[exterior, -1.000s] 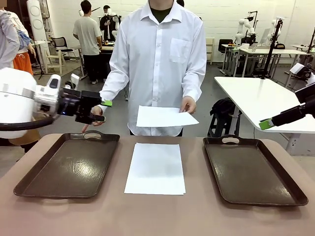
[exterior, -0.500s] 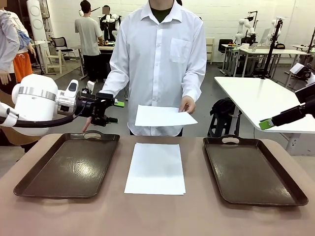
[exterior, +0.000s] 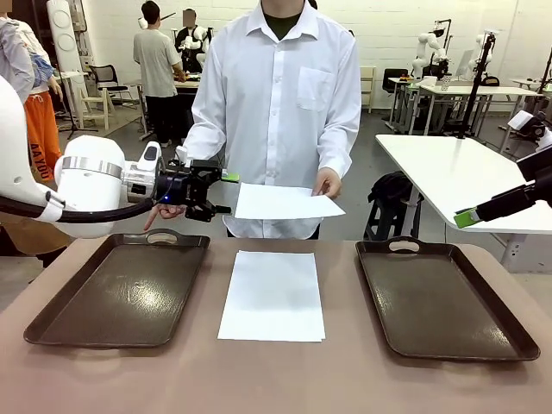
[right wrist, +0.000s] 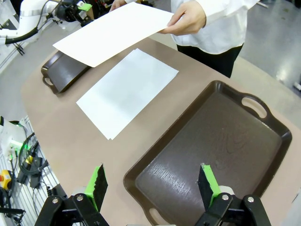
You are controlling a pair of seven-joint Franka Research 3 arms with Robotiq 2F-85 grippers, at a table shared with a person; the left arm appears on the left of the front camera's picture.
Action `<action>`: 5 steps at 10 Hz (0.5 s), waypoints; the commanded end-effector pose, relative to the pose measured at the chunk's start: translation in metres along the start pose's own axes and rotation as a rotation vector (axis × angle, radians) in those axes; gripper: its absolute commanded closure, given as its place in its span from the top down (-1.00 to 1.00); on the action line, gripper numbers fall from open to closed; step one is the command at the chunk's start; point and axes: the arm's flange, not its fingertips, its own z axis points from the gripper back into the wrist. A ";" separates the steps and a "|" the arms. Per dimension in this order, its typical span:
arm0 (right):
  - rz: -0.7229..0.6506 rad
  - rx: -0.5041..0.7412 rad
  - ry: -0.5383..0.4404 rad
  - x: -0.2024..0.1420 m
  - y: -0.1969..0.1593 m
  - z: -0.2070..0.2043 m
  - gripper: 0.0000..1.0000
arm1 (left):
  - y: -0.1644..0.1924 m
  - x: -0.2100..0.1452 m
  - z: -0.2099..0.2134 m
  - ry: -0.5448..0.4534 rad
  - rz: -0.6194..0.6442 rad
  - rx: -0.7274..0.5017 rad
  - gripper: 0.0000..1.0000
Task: Sort the A4 documents.
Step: Receive the A4 Paper.
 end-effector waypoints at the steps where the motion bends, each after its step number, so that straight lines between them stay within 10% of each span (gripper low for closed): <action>1: 0.001 0.021 -0.011 -0.001 -0.002 -0.002 1.00 | 0.000 0.014 -0.014 0.022 0.047 -0.038 1.00; 5: 0.001 0.021 -0.011 -0.001 -0.002 -0.002 1.00 | 0.001 0.017 -0.039 0.092 0.089 -0.108 1.00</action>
